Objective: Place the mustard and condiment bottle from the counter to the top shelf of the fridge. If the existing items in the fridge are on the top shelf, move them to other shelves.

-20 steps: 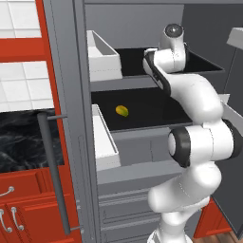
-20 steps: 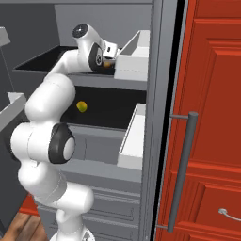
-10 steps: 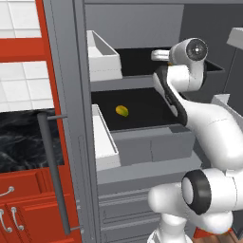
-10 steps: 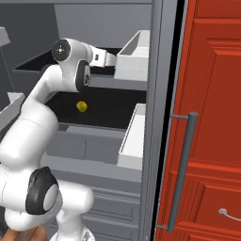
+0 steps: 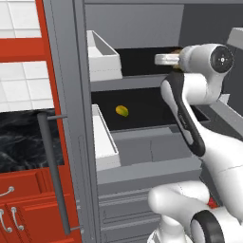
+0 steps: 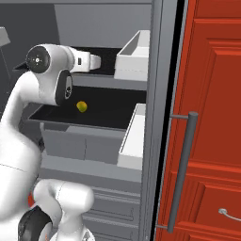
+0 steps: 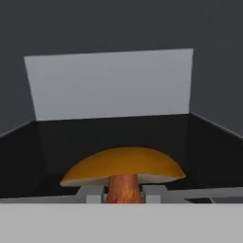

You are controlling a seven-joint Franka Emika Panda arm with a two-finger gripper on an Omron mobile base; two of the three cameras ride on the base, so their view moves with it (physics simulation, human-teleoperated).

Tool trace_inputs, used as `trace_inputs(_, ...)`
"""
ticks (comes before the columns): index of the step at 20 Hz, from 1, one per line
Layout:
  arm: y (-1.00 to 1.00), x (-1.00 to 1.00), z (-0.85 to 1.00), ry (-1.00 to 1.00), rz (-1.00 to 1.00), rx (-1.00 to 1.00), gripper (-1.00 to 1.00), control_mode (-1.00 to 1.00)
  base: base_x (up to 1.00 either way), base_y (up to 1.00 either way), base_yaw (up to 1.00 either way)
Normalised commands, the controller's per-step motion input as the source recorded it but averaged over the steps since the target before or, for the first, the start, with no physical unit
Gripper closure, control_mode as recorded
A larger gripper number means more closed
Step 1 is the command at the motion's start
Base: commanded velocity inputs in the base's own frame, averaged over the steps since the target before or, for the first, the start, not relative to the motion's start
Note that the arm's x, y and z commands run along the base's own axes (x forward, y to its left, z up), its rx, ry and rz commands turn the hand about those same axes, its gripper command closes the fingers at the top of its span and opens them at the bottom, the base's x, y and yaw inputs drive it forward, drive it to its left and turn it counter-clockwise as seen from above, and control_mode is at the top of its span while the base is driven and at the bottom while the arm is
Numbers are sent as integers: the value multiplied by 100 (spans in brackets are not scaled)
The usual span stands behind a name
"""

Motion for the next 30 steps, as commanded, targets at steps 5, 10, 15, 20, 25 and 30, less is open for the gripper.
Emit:
trace_inputs(5,5,-100,-75,17,17,-7,100,-100,0,0,0)
trace_inputs(10,2,-95,-100,31,12,-2,100,-100,0,0,0)
trace_inputs(15,15,-14,-86,14,1,0,100,-100,0,0,0)
trace_inputs(20,18,46,-39,-2,0,0,100,-100,0,0,0)
trace_inputs(25,1,63,-6,-1,-1,0,100,-100,0,0,0)
trace_inputs(30,0,75,0,0,0,0,100,-100,0,0,0)
